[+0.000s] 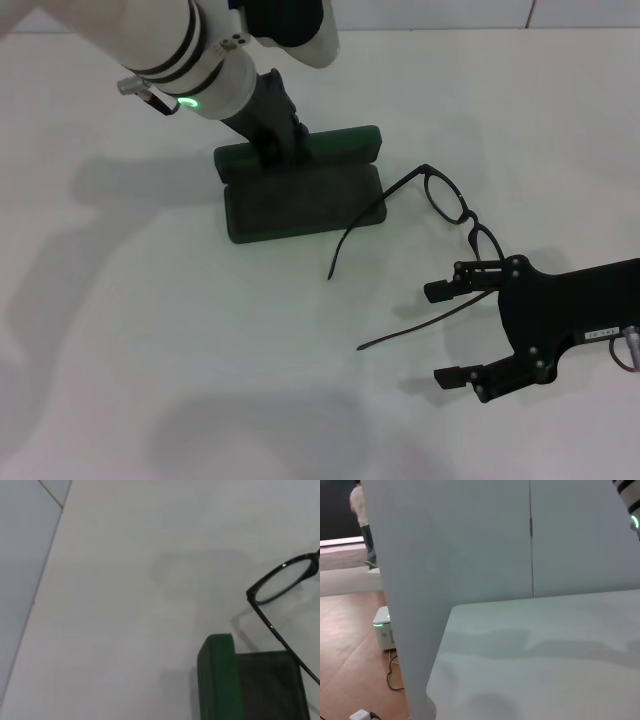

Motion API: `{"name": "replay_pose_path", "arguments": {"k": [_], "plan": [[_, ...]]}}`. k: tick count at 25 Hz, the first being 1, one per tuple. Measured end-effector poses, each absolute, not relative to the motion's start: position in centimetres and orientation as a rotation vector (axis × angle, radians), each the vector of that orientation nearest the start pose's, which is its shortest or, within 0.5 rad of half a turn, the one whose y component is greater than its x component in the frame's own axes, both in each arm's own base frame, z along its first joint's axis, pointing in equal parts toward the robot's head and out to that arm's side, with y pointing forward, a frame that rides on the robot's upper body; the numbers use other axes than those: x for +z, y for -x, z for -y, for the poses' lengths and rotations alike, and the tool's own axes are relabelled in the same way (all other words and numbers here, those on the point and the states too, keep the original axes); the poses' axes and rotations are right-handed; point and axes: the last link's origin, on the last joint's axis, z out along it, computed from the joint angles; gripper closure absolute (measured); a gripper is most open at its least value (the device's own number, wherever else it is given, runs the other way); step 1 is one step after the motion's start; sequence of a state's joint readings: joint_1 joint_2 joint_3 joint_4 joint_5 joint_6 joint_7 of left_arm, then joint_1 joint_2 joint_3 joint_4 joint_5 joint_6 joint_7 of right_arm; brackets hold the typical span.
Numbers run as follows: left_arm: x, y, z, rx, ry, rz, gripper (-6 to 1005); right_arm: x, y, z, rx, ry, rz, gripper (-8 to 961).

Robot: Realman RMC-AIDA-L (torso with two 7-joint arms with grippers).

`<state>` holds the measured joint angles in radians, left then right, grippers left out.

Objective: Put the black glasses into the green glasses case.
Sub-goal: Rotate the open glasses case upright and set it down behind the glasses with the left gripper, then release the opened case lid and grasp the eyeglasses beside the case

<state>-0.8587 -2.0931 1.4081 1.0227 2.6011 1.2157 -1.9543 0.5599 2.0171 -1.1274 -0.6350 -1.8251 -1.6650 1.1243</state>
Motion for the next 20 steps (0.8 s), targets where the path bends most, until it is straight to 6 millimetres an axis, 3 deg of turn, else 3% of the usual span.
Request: {"name": "replay_pose_path", "arguments": {"k": [5, 8, 14, 17, 20], "plan": [[-3.8, 13.1, -41.2, 0.479, 2.715, -0.071, 657, -2.7, -22.7, -30.6, 0.646, 3.114, 0.002, 84], [-3.6, 12.9, -41.2, 0.443, 2.720, -0.039, 596, -2.7, -22.7, -30.6, 0.647, 3.114, 0.001, 84], [-1.2, 12.8, -41.3, 0.206, 2.752, 0.216, 474, -2.5, -22.7, -30.7, 0.659, 3.103, -0.019, 84], [0.9, 14.3, -40.6, 0.002, 2.786, 0.397, 413, -2.4, -22.7, -31.0, 0.656, 3.097, -0.086, 84], [2.7, 17.4, -38.7, -0.178, 2.797, 0.499, 299, -1.5, -22.6, -31.8, 0.669, 3.059, -0.204, 84]]}}
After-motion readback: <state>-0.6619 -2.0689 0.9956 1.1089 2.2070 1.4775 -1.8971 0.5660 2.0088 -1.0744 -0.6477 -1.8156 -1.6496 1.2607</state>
